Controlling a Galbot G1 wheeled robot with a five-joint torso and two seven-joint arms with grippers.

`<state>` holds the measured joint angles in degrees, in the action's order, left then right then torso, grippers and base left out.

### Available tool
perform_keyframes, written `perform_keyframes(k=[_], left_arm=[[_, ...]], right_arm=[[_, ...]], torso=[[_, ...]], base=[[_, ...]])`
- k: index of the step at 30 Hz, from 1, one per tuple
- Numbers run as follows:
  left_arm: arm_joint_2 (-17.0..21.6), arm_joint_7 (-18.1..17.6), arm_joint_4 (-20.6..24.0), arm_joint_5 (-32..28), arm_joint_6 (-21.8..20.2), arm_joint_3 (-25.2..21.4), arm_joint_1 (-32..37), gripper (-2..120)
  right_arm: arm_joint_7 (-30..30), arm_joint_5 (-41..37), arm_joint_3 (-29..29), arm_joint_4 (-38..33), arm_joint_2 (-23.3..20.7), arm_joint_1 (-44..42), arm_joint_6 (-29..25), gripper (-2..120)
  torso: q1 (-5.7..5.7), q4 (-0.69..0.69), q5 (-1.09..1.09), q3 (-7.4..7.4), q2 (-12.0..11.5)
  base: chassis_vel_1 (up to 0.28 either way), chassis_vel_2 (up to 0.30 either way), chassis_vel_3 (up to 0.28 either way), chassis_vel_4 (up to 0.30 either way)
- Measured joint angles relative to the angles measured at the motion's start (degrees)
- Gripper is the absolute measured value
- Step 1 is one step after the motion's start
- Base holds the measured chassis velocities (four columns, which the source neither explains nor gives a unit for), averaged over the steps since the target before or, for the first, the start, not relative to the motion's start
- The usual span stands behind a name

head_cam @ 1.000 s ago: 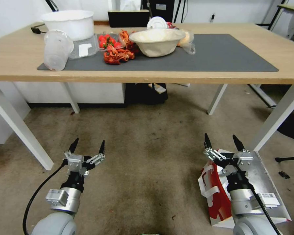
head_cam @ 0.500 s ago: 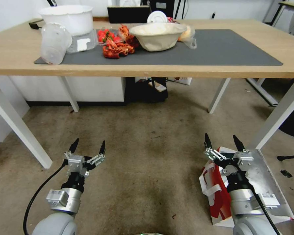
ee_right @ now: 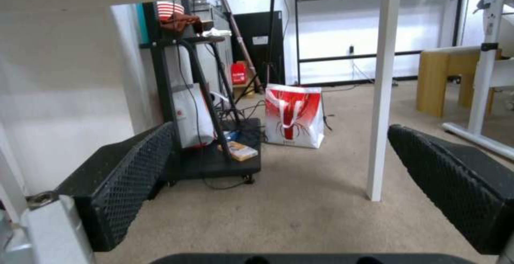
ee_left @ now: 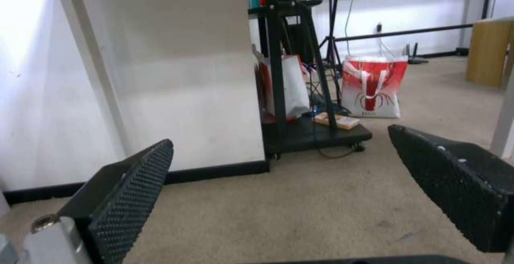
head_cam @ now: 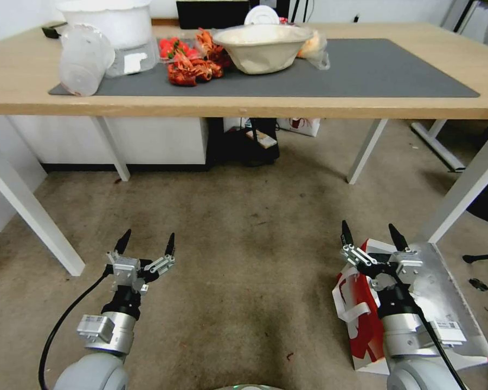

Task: Pick up the food delivery bag from the floor and place it on the table.

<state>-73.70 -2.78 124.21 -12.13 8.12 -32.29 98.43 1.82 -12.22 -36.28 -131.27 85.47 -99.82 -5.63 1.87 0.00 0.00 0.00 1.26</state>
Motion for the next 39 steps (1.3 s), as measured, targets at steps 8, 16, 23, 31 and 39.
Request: perform_keyframes(k=[8,16,23,31,39], left_arm=[[0.31,2.32,-1.14,-0.92,3.50,-0.44,-0.58,100],[0.73,1.92,-1.44,-2.06,3.64,-0.15,-0.87,100],[0.95,1.45,-2.32,-2.72,2.98,-0.18,-0.99,100],[0.62,1.36,-4.51,-2.72,2.83,-0.03,-1.53,100],[0.42,1.43,-4.93,-2.72,2.05,0.03,-2.31,100]], right_arm=[[-0.62,-2.06,-2.26,-0.22,-1.59,0.72,0.61,100],[0.62,-4.14,-9.41,2.65,-3.60,3.07,2.24,100],[2.94,-4.96,-16.19,8.00,-8.16,5.00,3.03,100],[7.19,-7.24,-21.46,15.30,-14.30,7.23,4.30,100],[9.97,-5.58,-22.31,20.68,-17.27,8.77,4.52,100]], torso=[[0.01,0.00,0.00,0.00,0.20],[0.04,0.00,0.01,0.00,0.36],[0.06,0.01,0.00,0.00,0.46],[0.07,0.00,0.01,0.00,0.53],[0.07,0.00,0.01,0.00,0.57]], base=[[0.000,0.000,0.000,0.000],[0.000,0.000,0.000,0.000],[0.000,0.000,0.000,0.000],[0.000,0.000,0.000,0.000],[0.000,0.000,0.000,0.000]])
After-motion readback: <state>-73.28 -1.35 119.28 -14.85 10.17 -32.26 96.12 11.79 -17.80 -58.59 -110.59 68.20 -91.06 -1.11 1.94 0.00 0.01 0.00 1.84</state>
